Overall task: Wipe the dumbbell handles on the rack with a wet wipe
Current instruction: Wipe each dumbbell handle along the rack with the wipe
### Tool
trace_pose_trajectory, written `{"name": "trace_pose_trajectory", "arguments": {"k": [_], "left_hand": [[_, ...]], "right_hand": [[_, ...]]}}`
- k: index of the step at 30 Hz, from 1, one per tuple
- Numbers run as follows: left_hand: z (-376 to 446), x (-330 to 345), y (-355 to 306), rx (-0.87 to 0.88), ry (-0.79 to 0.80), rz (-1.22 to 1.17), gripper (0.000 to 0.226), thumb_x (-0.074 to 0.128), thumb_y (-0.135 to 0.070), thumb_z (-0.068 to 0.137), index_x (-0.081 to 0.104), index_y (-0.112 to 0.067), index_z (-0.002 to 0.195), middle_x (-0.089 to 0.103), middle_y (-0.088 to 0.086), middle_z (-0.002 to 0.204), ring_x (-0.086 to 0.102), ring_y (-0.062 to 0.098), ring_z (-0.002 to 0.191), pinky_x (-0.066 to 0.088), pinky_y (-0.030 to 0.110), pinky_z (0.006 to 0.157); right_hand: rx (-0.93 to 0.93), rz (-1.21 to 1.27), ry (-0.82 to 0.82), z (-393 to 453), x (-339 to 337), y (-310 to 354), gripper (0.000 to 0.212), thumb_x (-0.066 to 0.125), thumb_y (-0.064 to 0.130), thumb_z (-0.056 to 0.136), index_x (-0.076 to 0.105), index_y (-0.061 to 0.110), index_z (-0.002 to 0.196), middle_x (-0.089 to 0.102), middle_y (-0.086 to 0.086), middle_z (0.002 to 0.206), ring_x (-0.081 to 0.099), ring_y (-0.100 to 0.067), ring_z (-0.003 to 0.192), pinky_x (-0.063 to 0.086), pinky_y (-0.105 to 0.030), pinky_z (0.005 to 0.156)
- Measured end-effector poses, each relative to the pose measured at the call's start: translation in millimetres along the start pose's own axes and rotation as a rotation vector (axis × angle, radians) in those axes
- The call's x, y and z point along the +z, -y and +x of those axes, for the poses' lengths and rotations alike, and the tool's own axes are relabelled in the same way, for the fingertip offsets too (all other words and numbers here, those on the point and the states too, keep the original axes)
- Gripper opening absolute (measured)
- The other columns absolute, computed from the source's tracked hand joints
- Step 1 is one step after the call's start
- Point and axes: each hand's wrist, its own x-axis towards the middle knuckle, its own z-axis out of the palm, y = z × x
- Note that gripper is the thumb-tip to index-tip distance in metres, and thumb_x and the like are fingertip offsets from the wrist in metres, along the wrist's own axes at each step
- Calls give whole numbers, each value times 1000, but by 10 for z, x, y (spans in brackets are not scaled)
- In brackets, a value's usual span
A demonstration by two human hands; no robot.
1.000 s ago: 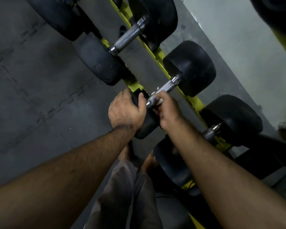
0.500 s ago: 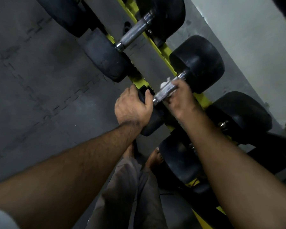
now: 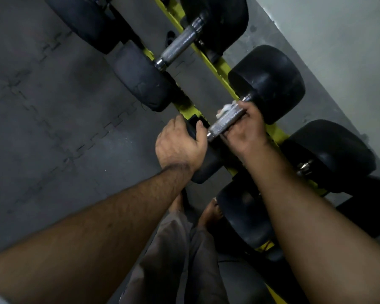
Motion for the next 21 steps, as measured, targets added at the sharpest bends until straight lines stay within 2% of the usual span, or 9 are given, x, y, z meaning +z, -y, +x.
{"name": "trace_pose_trajectory", "arguments": {"k": [1,3,6,8,10,13,17,21], "left_hand": [[3,-1,3,-1,1,4,48,33,-57,88,58,-16,93,60,-1,87,59,21,83,50,39,72],[-15,-3,-12,-2,2,6,48,32,-57,88,58,-17,93,60,-1,87,59,21,83,50,38,72],[-11,-16,-19,-5,2,7,47,33,-57,88,57,-17,93,59,-2,87,58,20,83,50,38,72],[-7,-6,-5,-5,2,14,46,34,-56,89,57,-17,92,59,-2,86,58,20,82,49,37,71],[-10,-8,-12,-2,-6,10,45,35,-56,89,57,-17,92,60,-1,86,59,21,82,49,37,70],[-14,-14,-15,6,-13,3,44,36,-55,89,57,-17,92,60,-1,86,59,21,82,48,36,70],[-11,-2,-4,4,-1,4,44,37,-56,89,58,-18,95,60,-2,87,59,20,83,50,38,72],[-2,-28,-22,3,9,6,47,36,-56,88,58,-16,95,60,0,87,58,21,83,49,37,71]], "right_hand": [[-20,50,-3,17,7,-66,14,51,17,96,60,15,85,64,-4,73,61,-21,76,48,-36,83],[12,-1,28,23,-48,-224,6,54,13,94,58,17,94,63,-5,82,61,-21,81,49,-37,88],[27,-92,-9,68,-122,-47,9,55,18,94,62,14,99,68,-8,90,66,-23,86,53,-35,85],[-49,26,-45,121,-95,76,12,51,17,96,62,12,95,68,-6,83,66,-19,79,52,-30,75],[-77,83,-43,97,-16,-10,9,52,13,95,58,14,89,62,-3,77,60,-16,73,48,-30,72],[-66,72,1,87,43,-105,11,53,7,95,54,15,87,58,0,71,56,-15,73,47,-31,73],[-118,213,-25,173,34,45,17,53,11,98,56,16,82,61,2,65,59,-12,67,48,-31,77],[-23,-37,10,68,-10,-288,7,61,12,93,57,15,88,60,0,72,61,-16,72,51,-34,80]]}}
